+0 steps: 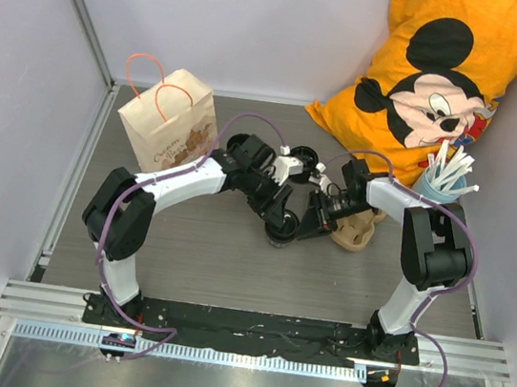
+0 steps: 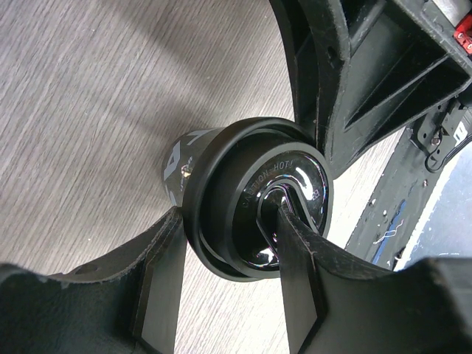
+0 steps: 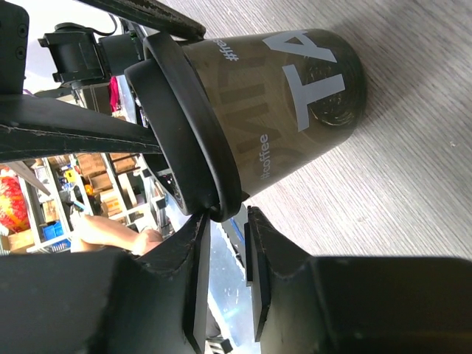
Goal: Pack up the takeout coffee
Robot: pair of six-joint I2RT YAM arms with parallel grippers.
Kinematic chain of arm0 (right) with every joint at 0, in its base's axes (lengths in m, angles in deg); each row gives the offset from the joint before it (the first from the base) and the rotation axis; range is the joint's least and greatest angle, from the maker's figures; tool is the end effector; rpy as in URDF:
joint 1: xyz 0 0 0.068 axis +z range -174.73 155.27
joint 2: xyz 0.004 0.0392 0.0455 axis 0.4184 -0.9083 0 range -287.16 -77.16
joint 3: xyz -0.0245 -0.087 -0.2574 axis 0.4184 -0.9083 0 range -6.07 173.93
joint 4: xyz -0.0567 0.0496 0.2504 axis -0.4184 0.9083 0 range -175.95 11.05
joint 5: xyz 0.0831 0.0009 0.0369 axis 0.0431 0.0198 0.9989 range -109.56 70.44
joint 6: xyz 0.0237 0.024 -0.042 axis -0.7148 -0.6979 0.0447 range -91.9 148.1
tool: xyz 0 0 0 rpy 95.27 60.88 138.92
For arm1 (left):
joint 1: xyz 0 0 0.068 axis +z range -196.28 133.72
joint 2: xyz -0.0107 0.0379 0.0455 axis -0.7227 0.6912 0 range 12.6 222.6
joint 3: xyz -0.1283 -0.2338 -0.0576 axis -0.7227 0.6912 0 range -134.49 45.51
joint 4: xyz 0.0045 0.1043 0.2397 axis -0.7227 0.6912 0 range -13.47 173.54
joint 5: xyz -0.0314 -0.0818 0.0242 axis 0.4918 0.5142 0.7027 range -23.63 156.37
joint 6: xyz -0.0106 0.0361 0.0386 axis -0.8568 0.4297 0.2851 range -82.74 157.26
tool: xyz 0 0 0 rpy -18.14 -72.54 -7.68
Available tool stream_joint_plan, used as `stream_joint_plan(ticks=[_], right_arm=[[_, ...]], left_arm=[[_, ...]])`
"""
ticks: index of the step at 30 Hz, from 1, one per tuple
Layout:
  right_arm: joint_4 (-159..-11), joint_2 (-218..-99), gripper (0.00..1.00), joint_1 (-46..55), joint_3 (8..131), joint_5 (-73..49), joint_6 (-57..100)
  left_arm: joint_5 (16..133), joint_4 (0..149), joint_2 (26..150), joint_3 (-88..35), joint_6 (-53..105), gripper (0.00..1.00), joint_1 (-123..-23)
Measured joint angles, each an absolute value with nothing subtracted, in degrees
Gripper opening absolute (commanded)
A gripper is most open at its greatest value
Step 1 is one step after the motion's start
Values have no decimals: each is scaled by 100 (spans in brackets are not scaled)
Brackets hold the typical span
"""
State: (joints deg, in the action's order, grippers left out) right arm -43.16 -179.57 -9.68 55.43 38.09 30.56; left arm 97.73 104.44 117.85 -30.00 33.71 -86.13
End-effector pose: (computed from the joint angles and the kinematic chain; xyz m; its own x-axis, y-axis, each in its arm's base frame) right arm 0.2930 0.1099 0.1637 -0.9492 -0.2790 -0.1456 -0.2694 0.4811 0.8342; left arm 0.2858 -0.2627 0.2106 -0.6944 0.5108 -0.5069 0.7194 0.5097 -0.4719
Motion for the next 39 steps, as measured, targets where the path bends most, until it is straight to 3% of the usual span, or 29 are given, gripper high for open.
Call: stream_joint_plan(ticks=[18,39], right_arm=[[-4751,-18266,3,-1047,5494,4622,2942],[-7101,-18309,3,-1285,4865,5264,1524]], left_arm=[[9696,10572,11792,-3054,3373,0,-8533],[9305,10487,11824,-3163,3327,0,-8441]])
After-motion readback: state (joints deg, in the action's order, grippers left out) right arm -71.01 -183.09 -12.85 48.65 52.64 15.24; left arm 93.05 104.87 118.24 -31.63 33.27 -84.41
